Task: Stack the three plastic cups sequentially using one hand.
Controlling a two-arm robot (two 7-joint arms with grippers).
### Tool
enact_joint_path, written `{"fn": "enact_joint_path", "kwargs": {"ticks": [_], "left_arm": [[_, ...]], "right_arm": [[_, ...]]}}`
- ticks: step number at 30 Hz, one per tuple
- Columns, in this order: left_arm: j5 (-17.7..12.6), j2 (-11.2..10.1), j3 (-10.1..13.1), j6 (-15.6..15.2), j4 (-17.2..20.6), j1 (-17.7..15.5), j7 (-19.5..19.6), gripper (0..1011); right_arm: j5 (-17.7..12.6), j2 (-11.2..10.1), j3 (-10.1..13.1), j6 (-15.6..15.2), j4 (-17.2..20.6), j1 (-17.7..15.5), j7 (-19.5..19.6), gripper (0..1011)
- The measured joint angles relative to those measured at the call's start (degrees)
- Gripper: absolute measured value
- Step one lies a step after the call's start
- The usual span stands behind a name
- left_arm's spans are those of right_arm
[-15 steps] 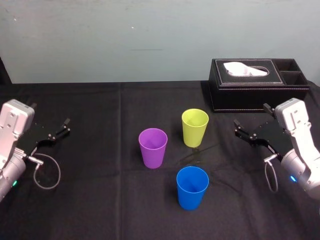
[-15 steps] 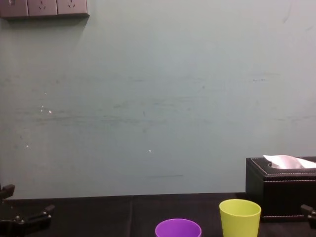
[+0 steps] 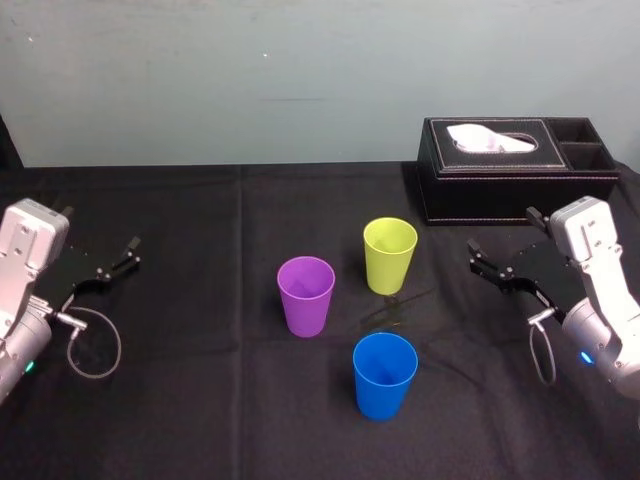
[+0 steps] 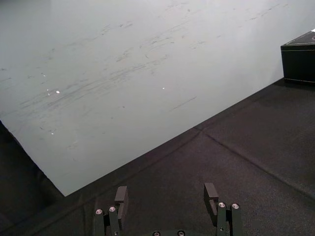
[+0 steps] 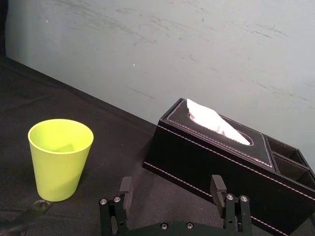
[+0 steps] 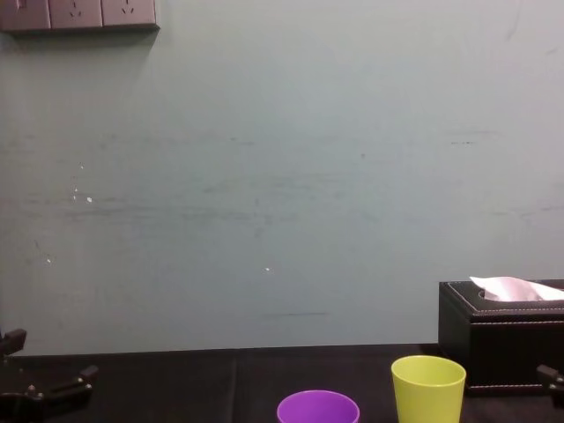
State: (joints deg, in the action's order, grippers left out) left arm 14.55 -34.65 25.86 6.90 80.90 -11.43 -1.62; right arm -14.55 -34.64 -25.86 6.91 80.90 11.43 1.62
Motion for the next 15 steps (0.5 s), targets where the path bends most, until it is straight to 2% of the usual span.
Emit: {"fn": "enact_joint_path", "kwargs": {"ticks": [15], "left_arm": [[0.0,0.0,0.0,0.0,0.0,0.0,0.0,1011]], "right_arm": [[0.0,0.0,0.0,0.0,0.0,0.0,0.0,1004]]}}
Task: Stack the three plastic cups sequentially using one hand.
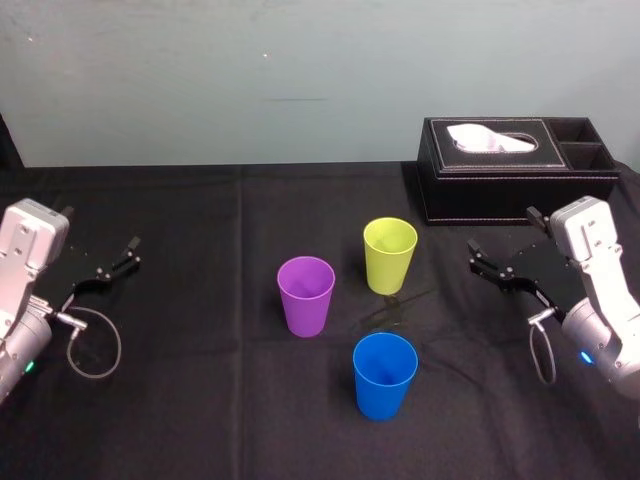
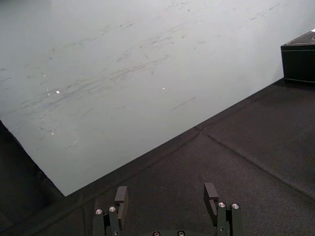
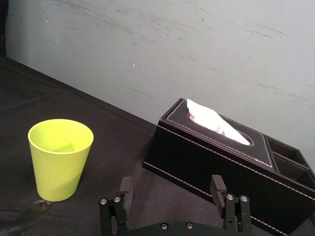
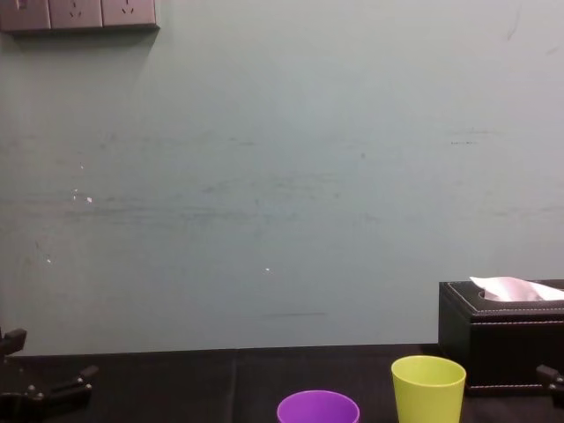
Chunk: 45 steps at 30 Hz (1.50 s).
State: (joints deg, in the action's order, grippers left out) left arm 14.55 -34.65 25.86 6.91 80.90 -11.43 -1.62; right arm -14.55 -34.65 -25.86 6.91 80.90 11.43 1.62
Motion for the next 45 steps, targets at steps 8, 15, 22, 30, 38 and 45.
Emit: {"fn": "enact_joint_path", "kwargs": {"ticks": [8,15,22,30,38,45], "left_arm": [[0.0,0.0,0.0,0.0,0.0,0.0,0.0,1011],[0.0,0.0,0.0,0.0,0.0,0.0,0.0,1012],[0.0,0.0,0.0,0.0,0.0,0.0,0.0,1011],[0.0,0.0,0.0,0.0,0.0,0.0,0.0,1011],[0.0,0.0,0.0,0.0,0.0,0.0,0.0,1011],[0.0,0.0,0.0,0.0,0.0,0.0,0.0,1011]], "right_arm": [[0.0,0.0,0.0,0.0,0.0,0.0,0.0,1004],[0.0,0.0,0.0,0.0,0.0,0.0,0.0,1004],[0.0,0.0,0.0,0.0,0.0,0.0,0.0,1004],[-3.6,-0.6,2.4,-0.7,1.9,-1.7,-3.7,1004],[-9.9,-4.3,7.2,-0.5,8.6,-7.9,-9.6,1004],[-13.4,-8.2,10.4,1.7,12.7,-13.2,-14.9,1004]]}}
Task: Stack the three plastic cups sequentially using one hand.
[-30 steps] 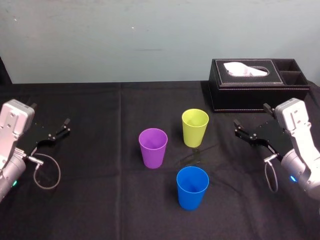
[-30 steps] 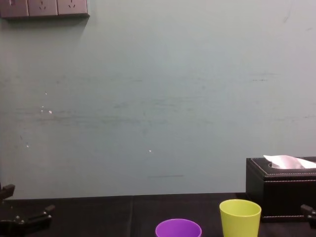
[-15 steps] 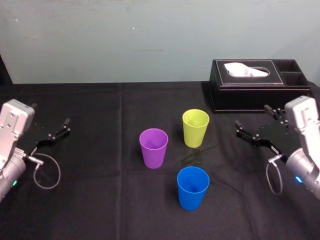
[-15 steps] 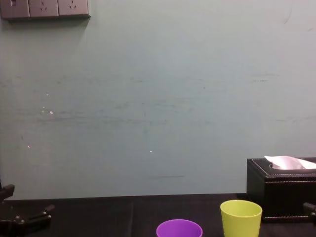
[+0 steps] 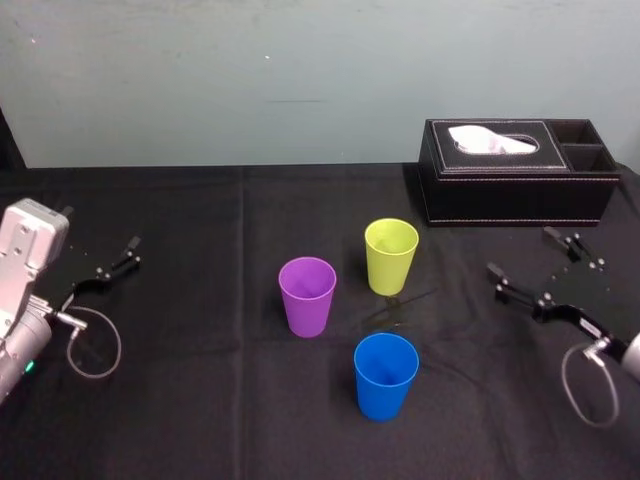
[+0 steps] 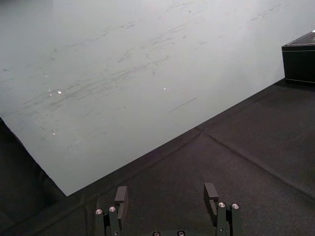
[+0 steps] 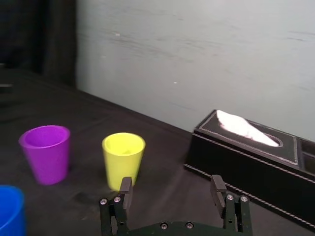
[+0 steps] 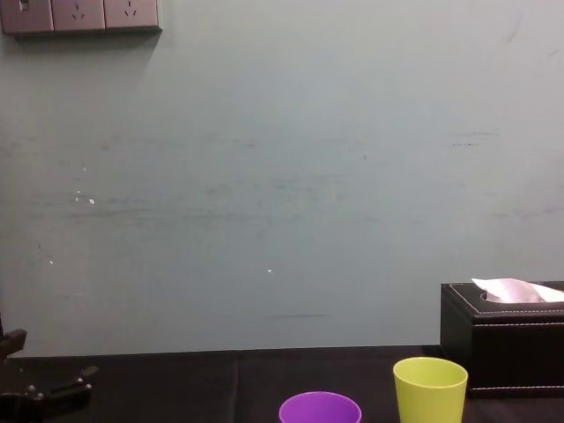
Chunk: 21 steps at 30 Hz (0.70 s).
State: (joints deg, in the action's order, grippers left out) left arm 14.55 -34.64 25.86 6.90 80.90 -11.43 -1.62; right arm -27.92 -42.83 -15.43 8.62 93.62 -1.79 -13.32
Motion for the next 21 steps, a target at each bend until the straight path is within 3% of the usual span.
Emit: {"fn": "enact_joint_path", "kwargs": {"ticks": [12,21], "left_arm": [[0.0,0.0,0.0,0.0,0.0,0.0,0.0,1011],[0.0,0.0,0.0,0.0,0.0,0.0,0.0,1011]], "right_arm": [[-4.3,-4.8,3.3,4.8,2.0,-6.4,-11.5,1004],[-4.5,-5.9,3.3,7.5,1.8,-8.8,-17.8,1004]]}}
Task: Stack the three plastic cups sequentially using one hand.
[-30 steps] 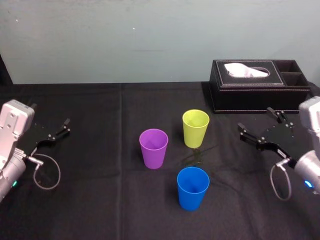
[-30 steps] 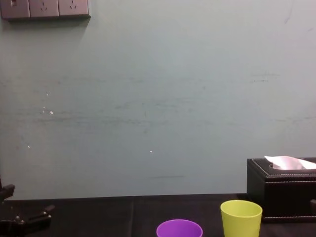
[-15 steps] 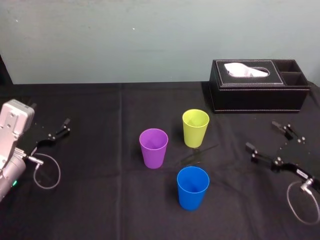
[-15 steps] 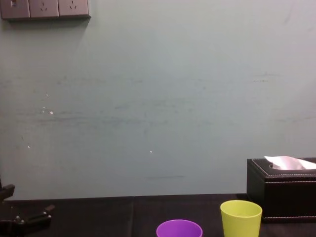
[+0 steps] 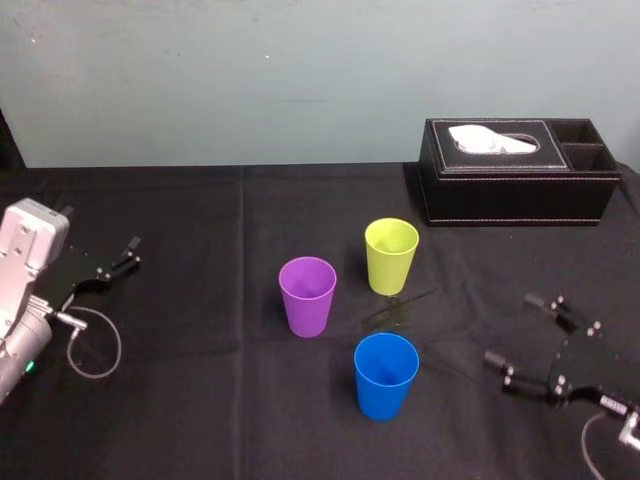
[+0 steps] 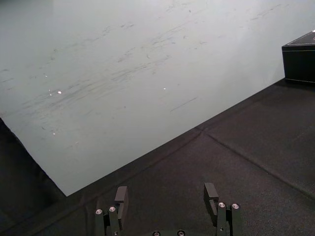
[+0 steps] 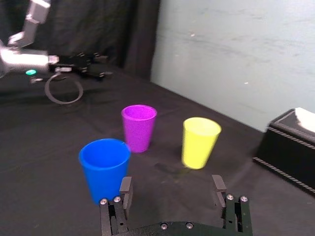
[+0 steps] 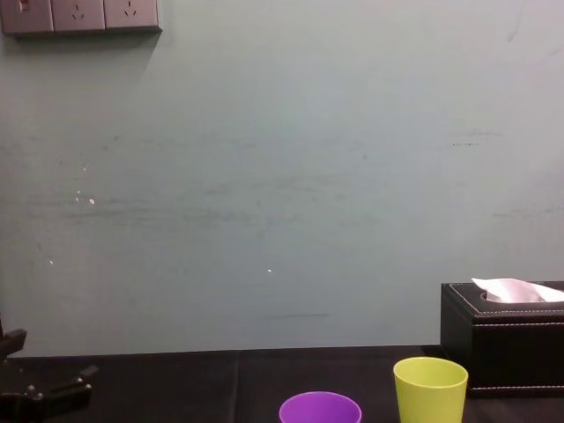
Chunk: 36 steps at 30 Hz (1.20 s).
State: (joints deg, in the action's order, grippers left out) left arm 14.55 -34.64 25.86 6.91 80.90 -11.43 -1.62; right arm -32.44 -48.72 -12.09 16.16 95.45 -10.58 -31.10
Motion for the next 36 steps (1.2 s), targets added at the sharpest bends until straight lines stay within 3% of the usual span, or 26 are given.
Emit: {"fn": "enact_joint_path", "kwargs": {"ticks": [8,17,36], "left_arm": [[0.0,0.0,0.0,0.0,0.0,0.0,0.0,1011],[0.0,0.0,0.0,0.0,0.0,0.0,0.0,1011],[0.0,0.0,0.0,0.0,0.0,0.0,0.0,1012]], "right_arm": [[1.2,0.5,-1.5,0.4,-0.7,-0.6,-3.5,1004],[1.3,2.6,-3.7,-2.4,-1.9,0.8,-7.6,1004],[4.1,6.8,-6.7,-5.2,-4.5,5.0,-9.1,1004]]}}
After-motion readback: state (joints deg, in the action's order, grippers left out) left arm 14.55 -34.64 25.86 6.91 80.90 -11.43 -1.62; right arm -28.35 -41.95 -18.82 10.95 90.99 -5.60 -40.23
